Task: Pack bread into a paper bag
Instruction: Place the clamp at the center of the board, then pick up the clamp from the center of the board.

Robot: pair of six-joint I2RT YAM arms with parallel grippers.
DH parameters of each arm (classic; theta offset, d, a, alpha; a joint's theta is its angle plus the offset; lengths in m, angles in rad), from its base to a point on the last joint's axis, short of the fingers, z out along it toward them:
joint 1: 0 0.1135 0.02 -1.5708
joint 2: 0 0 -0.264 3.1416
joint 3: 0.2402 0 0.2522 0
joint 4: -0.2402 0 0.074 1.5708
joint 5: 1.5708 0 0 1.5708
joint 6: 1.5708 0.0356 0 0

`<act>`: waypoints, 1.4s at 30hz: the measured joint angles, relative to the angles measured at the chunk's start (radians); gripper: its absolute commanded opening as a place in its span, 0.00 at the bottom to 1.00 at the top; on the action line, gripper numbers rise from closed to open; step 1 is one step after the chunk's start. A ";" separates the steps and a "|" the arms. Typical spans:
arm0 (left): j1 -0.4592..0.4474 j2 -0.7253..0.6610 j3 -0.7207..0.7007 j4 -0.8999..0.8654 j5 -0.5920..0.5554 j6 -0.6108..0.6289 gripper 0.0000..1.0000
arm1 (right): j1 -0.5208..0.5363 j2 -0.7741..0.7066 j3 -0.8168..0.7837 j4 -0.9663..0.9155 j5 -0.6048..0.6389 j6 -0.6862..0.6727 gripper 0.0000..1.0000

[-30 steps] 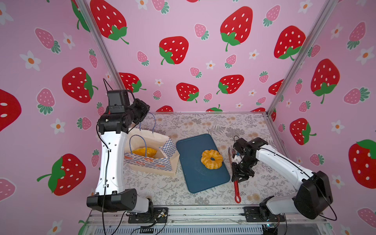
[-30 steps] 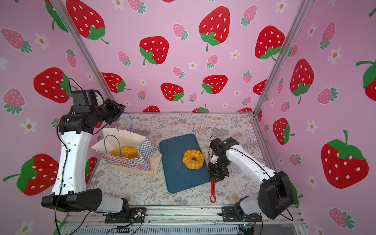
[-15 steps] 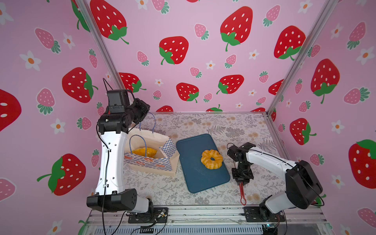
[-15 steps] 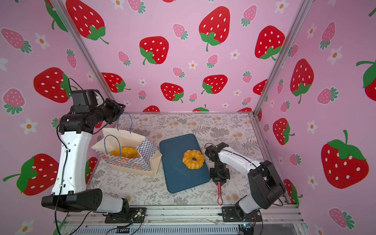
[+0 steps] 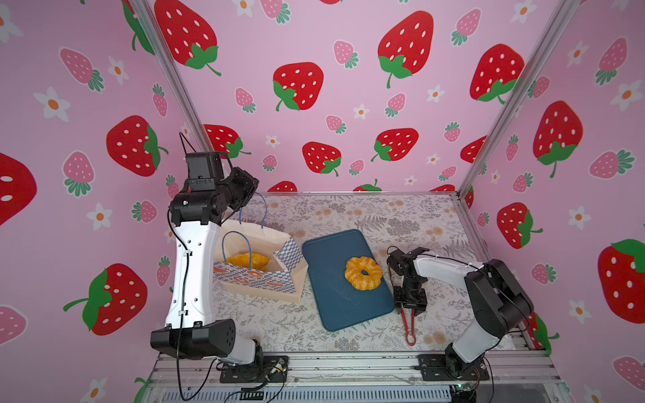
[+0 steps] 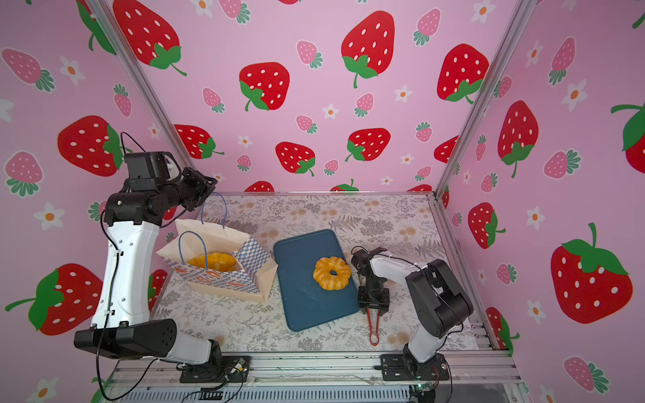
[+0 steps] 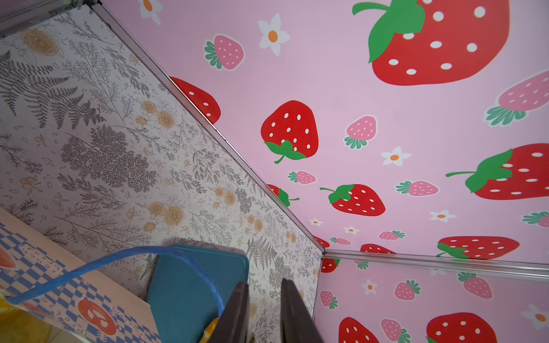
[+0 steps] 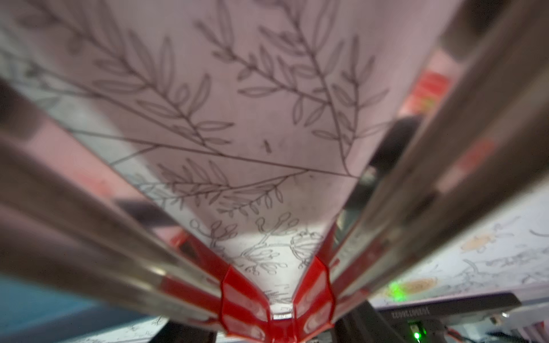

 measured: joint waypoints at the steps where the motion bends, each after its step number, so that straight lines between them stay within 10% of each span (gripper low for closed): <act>1: 0.000 0.001 0.002 -0.002 0.000 0.000 0.25 | 0.000 -0.013 -0.008 0.003 0.001 0.000 0.64; 7: 0.000 0.014 0.008 0.000 0.011 -0.001 0.24 | 0.001 -0.069 -0.033 0.015 0.002 0.013 0.58; 11: 0.000 0.031 0.008 0.000 0.024 -0.003 0.24 | 0.001 -0.073 -0.065 0.043 -0.007 0.026 0.11; 14: -0.002 0.039 0.009 0.000 0.026 -0.005 0.24 | 0.000 -0.073 -0.069 0.047 -0.012 0.035 0.00; 28: -0.007 0.045 0.035 -0.002 0.026 -0.005 0.24 | 0.027 -0.208 0.039 -0.117 -0.094 -0.010 0.00; 42: -0.016 0.037 0.029 0.002 0.025 -0.013 0.24 | 0.386 -0.061 0.297 -0.406 -0.178 -0.076 0.02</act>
